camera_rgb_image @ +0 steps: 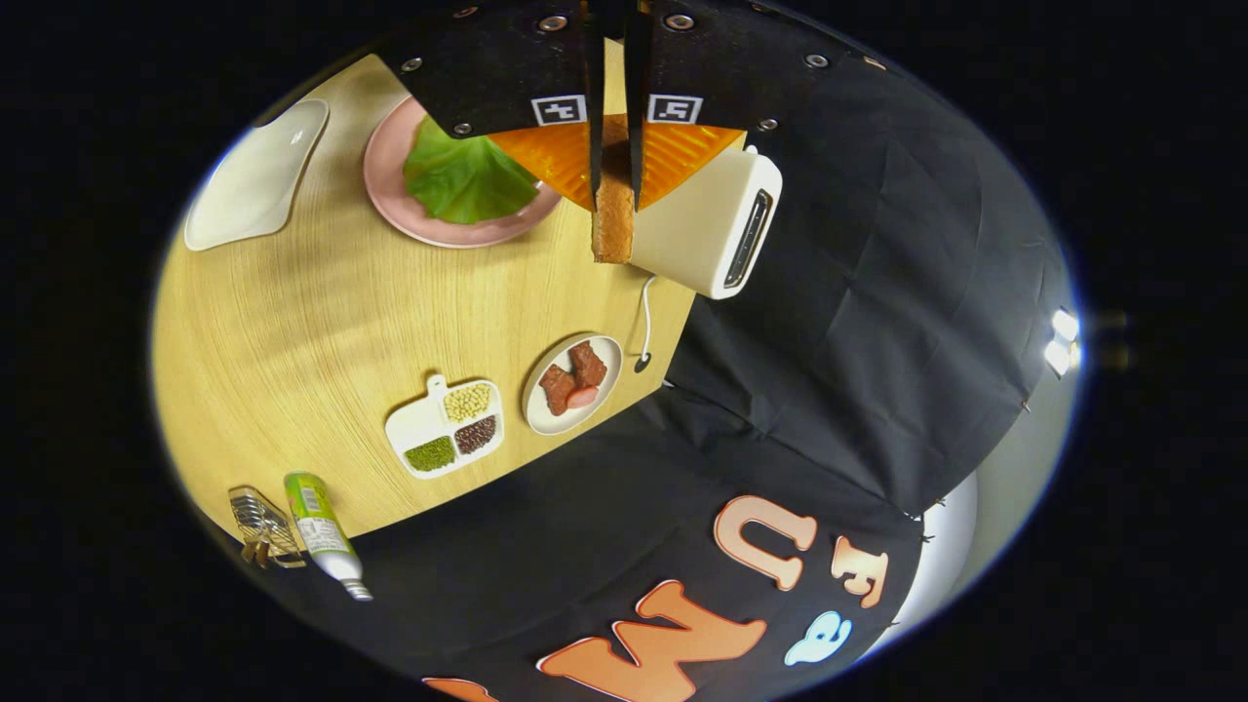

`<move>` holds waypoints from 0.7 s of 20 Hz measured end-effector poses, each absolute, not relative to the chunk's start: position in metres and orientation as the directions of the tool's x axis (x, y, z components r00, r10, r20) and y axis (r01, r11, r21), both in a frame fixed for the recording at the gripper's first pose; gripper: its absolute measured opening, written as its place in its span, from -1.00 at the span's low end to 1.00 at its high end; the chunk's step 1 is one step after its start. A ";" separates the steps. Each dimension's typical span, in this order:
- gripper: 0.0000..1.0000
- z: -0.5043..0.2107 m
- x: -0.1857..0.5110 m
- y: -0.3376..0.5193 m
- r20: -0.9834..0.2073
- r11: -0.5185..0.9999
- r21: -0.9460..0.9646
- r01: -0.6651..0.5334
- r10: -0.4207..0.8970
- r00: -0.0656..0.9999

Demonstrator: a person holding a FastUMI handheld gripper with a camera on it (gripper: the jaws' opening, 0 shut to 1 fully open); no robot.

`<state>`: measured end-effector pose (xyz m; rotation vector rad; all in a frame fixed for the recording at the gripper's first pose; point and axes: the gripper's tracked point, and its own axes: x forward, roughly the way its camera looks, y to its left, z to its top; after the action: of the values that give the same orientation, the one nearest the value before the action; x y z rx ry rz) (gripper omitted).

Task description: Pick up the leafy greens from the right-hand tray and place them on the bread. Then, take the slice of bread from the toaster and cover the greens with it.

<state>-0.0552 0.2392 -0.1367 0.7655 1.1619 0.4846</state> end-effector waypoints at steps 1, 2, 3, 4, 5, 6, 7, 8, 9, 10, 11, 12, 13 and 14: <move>-0.83 -0.141 -0.059 0.238 -0.636 0.661 0.749 0.047 0.696 0.333; -0.84 -0.146 -0.063 0.237 -0.639 0.661 0.748 0.055 0.696 0.328; -0.83 -0.149 -0.066 0.236 -0.642 0.662 0.747 0.058 0.696 0.323; -0.83 -0.153 -0.068 0.233 -0.645 0.666 0.744 0.059 0.693 0.321; -0.83 -0.157 -0.071 0.231 -0.652 0.673 0.737 0.058 0.687 0.321; -0.83 -0.162 -0.074 0.228 -0.664 0.687 0.725 0.051 0.678 0.315; -0.83 -0.170 -0.077 0.224 -0.681 0.706 0.707 0.045 0.663 0.309; -0.83 -0.176 -0.079 0.221 -0.693 0.719 0.694 0.035 0.654 0.302; -0.83 -0.179 -0.081 0.220 -0.698 0.724 0.689 0.032 0.652 0.297; -0.83 -0.184 -0.082 0.220 -0.698 0.723 0.690 0.031 0.654 0.291; -0.83 -0.188 -0.086 0.219 -0.701 0.723 0.690 0.031 0.656 0.281; -0.83 -0.193 -0.089 0.217 -0.706 0.728 0.685 0.027 0.654 0.271; -0.83 -0.200 -0.093 0.214 -0.721 0.742 0.670 0.020 0.644 0.256; -0.83 -0.208 -0.093 0.209 -0.738 0.761 0.649 0.014 0.625 0.253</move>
<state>-0.0929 0.2087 -0.2077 0.6087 1.2616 0.4520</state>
